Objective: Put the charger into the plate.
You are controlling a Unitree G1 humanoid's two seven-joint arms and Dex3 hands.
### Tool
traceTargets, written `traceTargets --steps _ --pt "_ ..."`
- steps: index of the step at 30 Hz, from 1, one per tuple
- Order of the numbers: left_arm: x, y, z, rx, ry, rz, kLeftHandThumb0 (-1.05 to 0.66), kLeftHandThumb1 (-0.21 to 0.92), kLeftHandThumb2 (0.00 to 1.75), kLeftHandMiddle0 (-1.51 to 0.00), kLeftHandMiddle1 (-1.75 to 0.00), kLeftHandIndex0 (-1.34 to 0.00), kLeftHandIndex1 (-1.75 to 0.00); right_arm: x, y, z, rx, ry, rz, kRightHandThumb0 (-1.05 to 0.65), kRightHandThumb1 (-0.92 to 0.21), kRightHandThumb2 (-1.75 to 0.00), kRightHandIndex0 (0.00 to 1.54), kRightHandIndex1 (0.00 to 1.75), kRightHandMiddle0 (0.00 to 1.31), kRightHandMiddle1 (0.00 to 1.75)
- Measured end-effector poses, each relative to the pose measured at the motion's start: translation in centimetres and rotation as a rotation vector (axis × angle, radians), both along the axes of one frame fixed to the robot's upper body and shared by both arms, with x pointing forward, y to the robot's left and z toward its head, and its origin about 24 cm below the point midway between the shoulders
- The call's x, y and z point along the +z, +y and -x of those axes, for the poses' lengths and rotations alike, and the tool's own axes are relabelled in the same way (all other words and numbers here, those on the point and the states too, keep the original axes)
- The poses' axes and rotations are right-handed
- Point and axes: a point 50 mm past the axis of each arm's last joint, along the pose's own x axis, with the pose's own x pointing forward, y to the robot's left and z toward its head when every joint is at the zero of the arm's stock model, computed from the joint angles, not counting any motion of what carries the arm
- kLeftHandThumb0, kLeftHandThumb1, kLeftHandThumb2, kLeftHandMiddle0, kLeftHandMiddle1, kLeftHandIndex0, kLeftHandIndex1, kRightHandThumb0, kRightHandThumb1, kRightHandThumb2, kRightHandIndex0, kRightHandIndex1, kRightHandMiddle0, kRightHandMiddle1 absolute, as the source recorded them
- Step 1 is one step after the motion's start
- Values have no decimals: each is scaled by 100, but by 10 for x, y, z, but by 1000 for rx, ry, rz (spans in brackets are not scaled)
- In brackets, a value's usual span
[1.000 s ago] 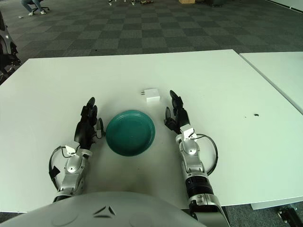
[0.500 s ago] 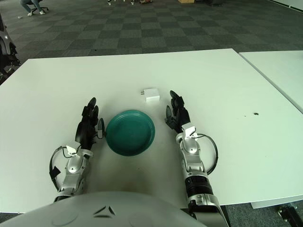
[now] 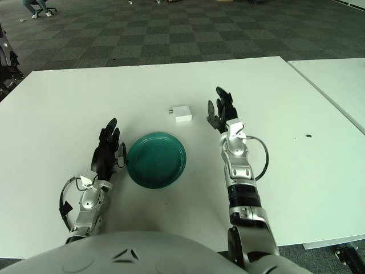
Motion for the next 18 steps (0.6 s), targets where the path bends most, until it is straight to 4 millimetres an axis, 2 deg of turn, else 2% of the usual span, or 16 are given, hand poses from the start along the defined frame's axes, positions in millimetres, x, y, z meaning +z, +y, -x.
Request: traceTargets --steps 8,12,18 --pt "0 0 0 3 2 6 -79 92 85 -17 -1 0 -48 18 9 -22 71 -92 503 -83 -92 -48 14 0 0 27" --pt "0 0 0 5 0 9 -78 92 84 -17 -1 0 -47 21 14 -28 91 -109 641 -85 -92 -42 9 0 0 23" --pt "0 -1 0 -5 -1 10 -77 92 84 -16 0 0 -45 25 36 -43 163 -120 886 -90 -92 -38 4 0 0 21"
